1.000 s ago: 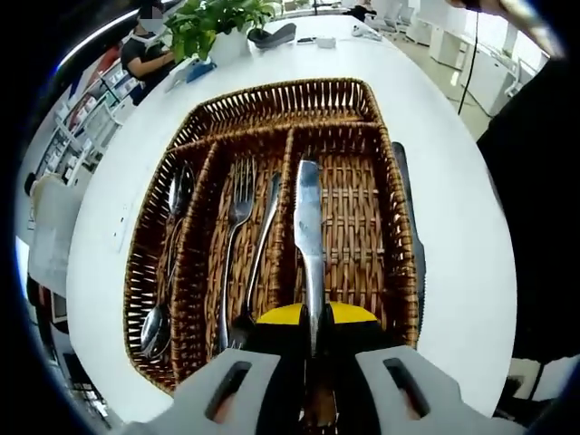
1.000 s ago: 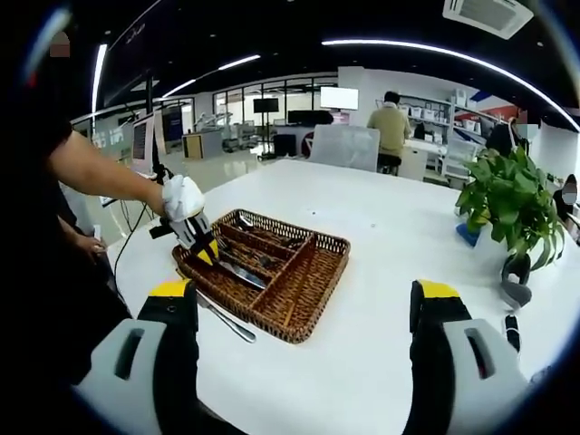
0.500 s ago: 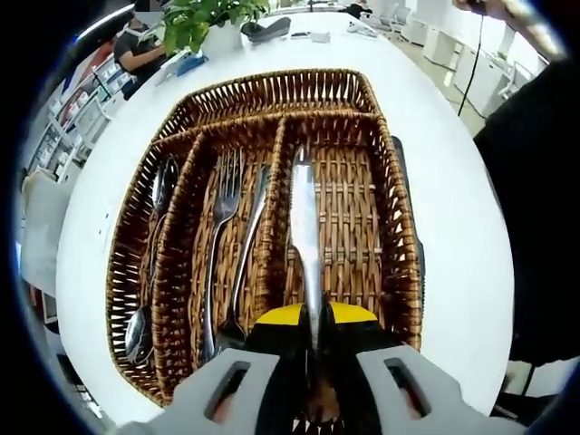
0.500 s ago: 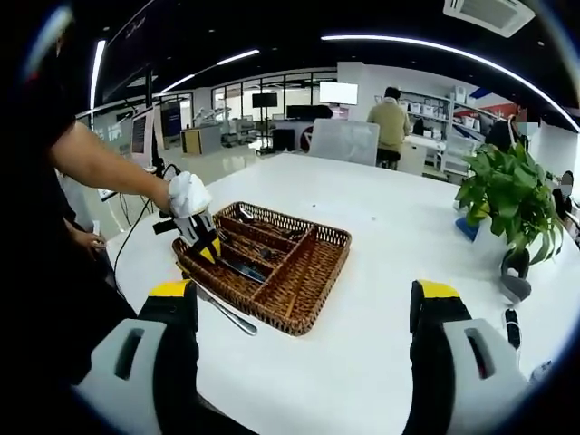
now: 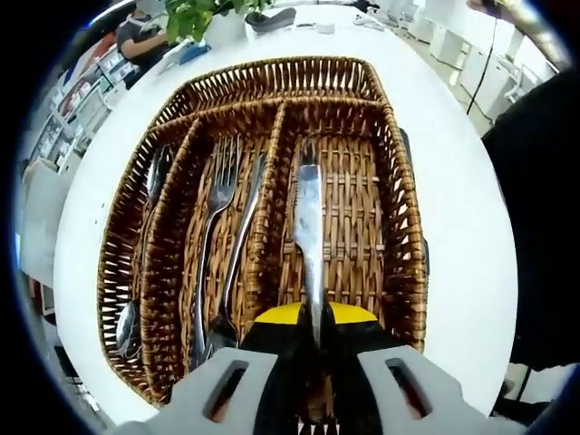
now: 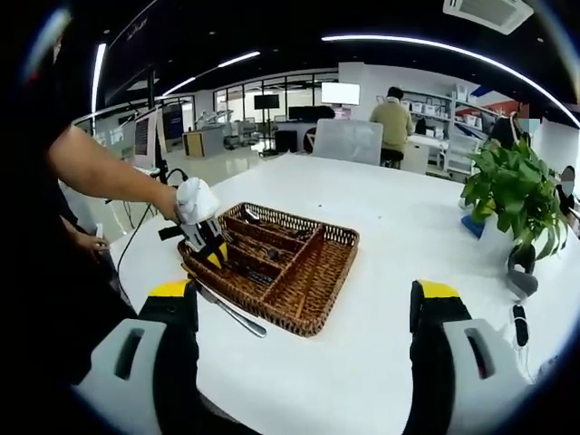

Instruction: Arrange the knives, forks, and spoons in their matching storage slots by inserting each utensil handle-first until every utensil is classified and aligned in the correct compartment

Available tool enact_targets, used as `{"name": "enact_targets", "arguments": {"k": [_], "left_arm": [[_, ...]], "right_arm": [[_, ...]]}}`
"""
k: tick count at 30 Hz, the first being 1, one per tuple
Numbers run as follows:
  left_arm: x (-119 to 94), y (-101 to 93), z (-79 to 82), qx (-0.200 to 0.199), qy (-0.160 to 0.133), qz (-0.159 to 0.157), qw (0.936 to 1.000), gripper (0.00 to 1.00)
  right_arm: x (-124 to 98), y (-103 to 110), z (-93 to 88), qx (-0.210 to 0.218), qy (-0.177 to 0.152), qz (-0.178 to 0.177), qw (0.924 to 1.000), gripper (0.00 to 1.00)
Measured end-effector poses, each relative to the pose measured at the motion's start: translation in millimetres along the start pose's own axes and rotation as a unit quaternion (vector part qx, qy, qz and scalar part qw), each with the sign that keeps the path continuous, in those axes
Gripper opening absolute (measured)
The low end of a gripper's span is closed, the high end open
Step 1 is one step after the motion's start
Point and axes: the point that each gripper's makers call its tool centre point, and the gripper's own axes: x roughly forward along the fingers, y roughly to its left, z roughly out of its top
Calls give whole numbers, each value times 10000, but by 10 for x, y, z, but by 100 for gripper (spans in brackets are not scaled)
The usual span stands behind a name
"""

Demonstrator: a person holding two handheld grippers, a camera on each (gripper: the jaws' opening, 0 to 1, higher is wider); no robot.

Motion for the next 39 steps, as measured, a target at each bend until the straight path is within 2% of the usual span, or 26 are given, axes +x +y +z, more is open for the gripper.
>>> {"name": "enact_targets", "arguments": {"k": [1, 3, 4, 7, 9, 12, 16, 19, 22, 24, 27, 30, 33, 35, 36, 38, 39], "left_arm": [[-9, -17, 29, 249, -198, -113, 9994, 8], [-23, -7, 0, 135, -237, -53, 9996, 8], [-25, 0, 2, -165, -233, 24, 9996, 9], [-38, -3, 33, 78, -224, 176, 9996, 11], [-57, 0, -3, 30, -104, 226, 9997, 14], [-126, -23, -10, 18, -140, 330, 9994, 22], [-258, -8, 17, -146, -373, 479, 9980, 29], [-385, 6, 59, -478, -760, 579, 9943, 31], [-511, 43, 55, -928, -1116, 698, 9870, 33], [-617, 125, 44, -1197, -1331, 986, 9789, 45], [-726, 129, 37, -1480, -1616, 1040, 9701, 53], [-851, 150, -11, -1538, -1687, 1218, 9660, 61], [-1001, 188, -4, -1593, -1865, 1440, 9587, 68], [-1117, 219, -4, -1696, -2018, 1597, 9513, 73], [-1193, 256, -20, -1737, -2070, 1781, 9462, 76], [-1282, 282, -38, -1736, -2127, 1940, 9418, 80], [-1349, 292, -51, -1797, -2185, 2031, 9374, 82]], "right_arm": [[-8, 21, 5, -19, -7, 3, 10000, 100], [-14, 35, 2, -43, 12, 35, 10000, 100], [-20, 35, 2, -54, 17, 50, 10000, 100], [-33, 22, 4, -63, 39, 61, 10000, 100], [-40, 21, 25, -73, 21, 78, 9999, 100], [-43, 35, 55, -104, -11, 93, 9999, 100], [-42, 72, 72, -99, -52, 125, 9999, 100], [-32, 95, 71, -114, -55, 146, 9998, 100], [-19, 126, 89, -122, -74, 192, 9997, 100], [-11, 143, 108, -147, -89, 213, 9996, 100], [6, 156, 125, -152, -107, 247, 9995, 100], [34, 166, 143, -191, -104, 305, 9993, 100], [51, 186, 163, -219, -112, 348, 9991, 100], [67, 199, 169, -211, -112, 383, 9990, 100], [78, 207, 174, -209, -113, 402, 9989, 100], [93, 222, 183, -237, -111, 433, 9987, 100], [105, 238, 188, -262, -104, 465, 9985, 100]]}}
